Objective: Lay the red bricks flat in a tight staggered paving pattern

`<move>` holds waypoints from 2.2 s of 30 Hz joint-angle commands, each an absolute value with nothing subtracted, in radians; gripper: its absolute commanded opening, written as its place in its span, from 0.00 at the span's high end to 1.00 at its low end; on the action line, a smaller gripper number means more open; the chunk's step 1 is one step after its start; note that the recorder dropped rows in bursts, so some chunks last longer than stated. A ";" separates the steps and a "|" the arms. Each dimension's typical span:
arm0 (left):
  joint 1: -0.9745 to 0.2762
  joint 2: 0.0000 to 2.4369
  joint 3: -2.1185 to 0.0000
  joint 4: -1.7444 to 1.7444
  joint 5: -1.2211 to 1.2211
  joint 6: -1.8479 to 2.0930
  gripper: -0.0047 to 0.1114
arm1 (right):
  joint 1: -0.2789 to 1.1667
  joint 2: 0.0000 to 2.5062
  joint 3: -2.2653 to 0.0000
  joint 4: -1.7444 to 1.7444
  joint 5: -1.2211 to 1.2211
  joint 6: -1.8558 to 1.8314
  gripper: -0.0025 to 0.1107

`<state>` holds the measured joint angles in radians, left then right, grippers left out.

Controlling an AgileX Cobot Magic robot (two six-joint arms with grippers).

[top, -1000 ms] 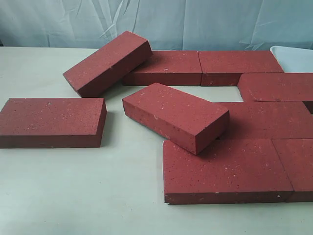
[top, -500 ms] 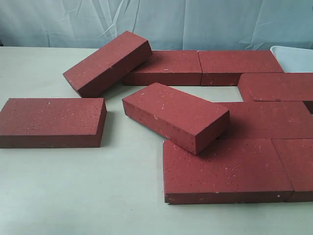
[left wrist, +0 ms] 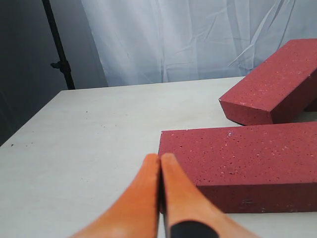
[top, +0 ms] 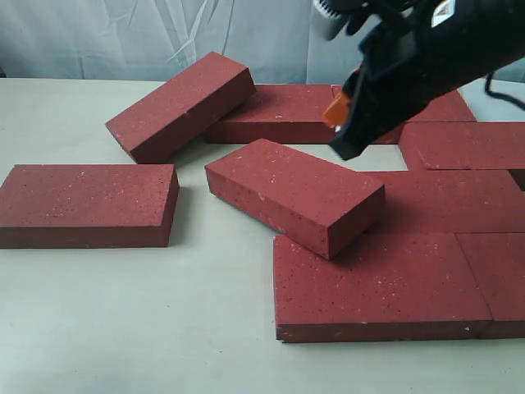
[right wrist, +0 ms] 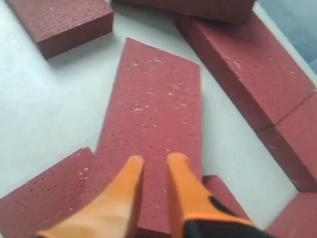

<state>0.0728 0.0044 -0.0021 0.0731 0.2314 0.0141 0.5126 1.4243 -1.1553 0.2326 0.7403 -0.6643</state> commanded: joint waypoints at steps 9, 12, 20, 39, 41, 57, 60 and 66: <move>0.077 0.000 0.000 0.064 0.225 0.010 0.96 | 0.721 1.692 -1.360 0.165 0.785 -0.565 0.37; 0.077 0.000 0.000 0.064 0.225 0.010 0.96 | 0.770 1.787 -1.461 0.000 0.844 -0.439 0.37; 0.077 0.000 0.000 0.064 0.225 0.010 0.96 | 0.860 1.976 -1.591 -0.299 0.961 -0.248 0.38; 0.077 0.000 0.000 0.064 0.225 0.010 0.96 | 0.868 2.099 -1.590 -0.553 1.016 -0.044 0.41; 0.077 0.000 0.000 0.064 0.225 0.010 0.96 | 0.868 2.107 -1.590 -0.593 1.028 -0.017 0.43; 0.077 0.000 0.000 0.064 0.225 0.010 0.96 | 0.892 2.049 -1.593 -0.701 1.063 -0.057 0.99; 0.077 0.000 0.000 0.064 0.225 0.010 0.96 | 0.898 2.003 -1.593 -0.736 1.063 -0.067 0.99; 0.077 0.000 0.000 0.064 0.225 0.010 0.96 | 0.897 1.922 -1.586 -0.731 0.960 -0.204 0.99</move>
<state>0.0728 0.0044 -0.0021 0.0731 0.2314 0.0141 0.8936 1.9573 -1.5901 -0.7179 1.0216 -0.1440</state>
